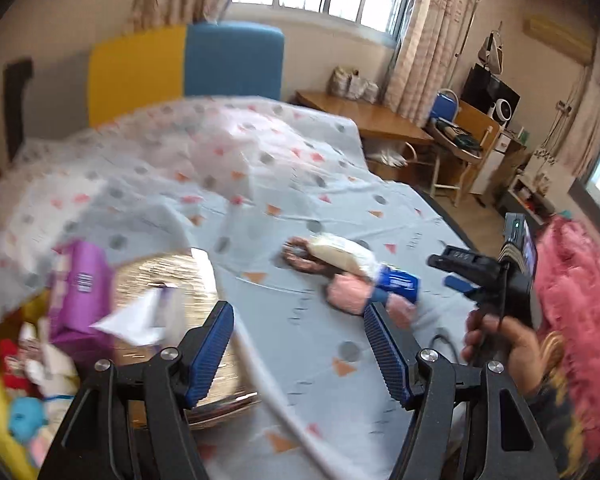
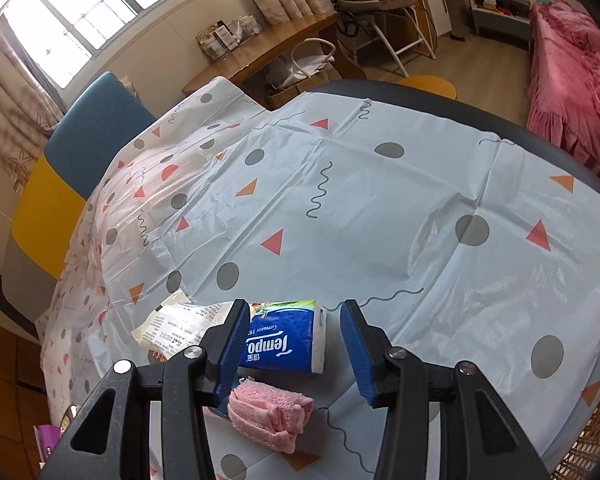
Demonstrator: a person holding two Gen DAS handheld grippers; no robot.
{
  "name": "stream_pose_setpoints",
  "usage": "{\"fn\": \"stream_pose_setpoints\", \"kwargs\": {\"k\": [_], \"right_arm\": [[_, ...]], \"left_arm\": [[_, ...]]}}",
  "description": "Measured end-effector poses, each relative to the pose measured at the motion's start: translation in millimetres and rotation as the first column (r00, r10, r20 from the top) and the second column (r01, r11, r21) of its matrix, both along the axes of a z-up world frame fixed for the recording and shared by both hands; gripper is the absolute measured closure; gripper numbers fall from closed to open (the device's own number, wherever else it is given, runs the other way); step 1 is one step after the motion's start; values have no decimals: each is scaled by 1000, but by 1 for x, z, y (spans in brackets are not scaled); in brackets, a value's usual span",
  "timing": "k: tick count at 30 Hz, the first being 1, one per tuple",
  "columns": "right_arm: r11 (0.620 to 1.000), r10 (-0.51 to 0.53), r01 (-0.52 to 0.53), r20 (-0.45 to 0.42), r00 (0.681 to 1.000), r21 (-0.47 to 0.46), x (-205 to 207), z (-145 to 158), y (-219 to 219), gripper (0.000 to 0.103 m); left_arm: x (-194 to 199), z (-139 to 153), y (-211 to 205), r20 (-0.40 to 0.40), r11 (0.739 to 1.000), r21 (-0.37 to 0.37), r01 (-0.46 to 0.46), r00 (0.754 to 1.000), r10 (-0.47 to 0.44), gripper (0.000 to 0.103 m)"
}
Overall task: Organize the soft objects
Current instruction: 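Grasp the white packet beside the brown scrunchie with the left gripper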
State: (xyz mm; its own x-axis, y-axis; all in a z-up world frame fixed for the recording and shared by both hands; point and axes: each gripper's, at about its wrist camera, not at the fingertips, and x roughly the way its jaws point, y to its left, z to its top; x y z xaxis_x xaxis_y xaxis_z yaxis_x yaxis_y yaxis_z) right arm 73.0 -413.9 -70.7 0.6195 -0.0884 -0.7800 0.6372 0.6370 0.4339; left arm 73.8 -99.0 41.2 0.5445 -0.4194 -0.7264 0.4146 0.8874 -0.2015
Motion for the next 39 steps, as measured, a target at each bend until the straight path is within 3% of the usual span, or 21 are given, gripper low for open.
{"fn": "stream_pose_setpoints", "kwargs": {"k": [6, 9, 12, 15, 17, 22, 25, 27, 28, 30, 33, 39], "right_arm": [[1000, 11, -12, 35, 999, 29, -1, 4, 0, 56], [999, 14, -15, 46, 999, 35, -1, 6, 0, 56], [998, 20, -24, 64, 998, 61, -1, 6, -1, 56], [995, 31, -39, 99, 995, 87, -4, 9, 0, 56], [995, 41, -50, 105, 994, 86, -2, 10, 2, 56], [990, 56, -70, 116, 992, 124, 0, 7, 5, 56], [990, 66, -80, 115, 991, 120, 1, 7, 6, 56], [988, 71, -85, 111, 991, 129, 2, 5, 7, 56], [987, 73, -88, 109, 991, 132, 3, 4, 7, 56], [988, 68, -81, 99, 993, 129, 3, 3, 6, 56], [989, 66, -78, 94, 993, 128, 3, 1, 6, 56], [992, 44, -54, 89, 995, 113, 2, -1, 0, 56]], "left_arm": [[52, -32, -66, -127, 1000, -4, 26, 992, -27, 34], [83, -60, -84, -259, 997, -79, -7, 966, -14, 34], [108, -91, -100, -358, 994, -96, -43, 934, 6, 34], [126, -118, -104, -463, 983, -133, -127, 885, 52, 34], [135, -127, -108, -487, 977, -140, -157, 871, 70, 34], [152, -131, -118, -489, 962, -198, -188, 870, 69, 34], [162, -140, -127, -499, 965, -174, -195, 863, 84, 34], [166, -150, -133, -526, 968, -157, -195, 846, 85, 41], [168, -153, -136, -529, 969, -155, -191, 845, 82, 43], [167, -155, -141, -532, 968, -182, -172, 845, 50, 57], [163, -146, -141, -500, 968, -189, -164, 864, 49, 68], [143, -104, -125, -352, 984, -166, -66, 936, 3, 71]]}}
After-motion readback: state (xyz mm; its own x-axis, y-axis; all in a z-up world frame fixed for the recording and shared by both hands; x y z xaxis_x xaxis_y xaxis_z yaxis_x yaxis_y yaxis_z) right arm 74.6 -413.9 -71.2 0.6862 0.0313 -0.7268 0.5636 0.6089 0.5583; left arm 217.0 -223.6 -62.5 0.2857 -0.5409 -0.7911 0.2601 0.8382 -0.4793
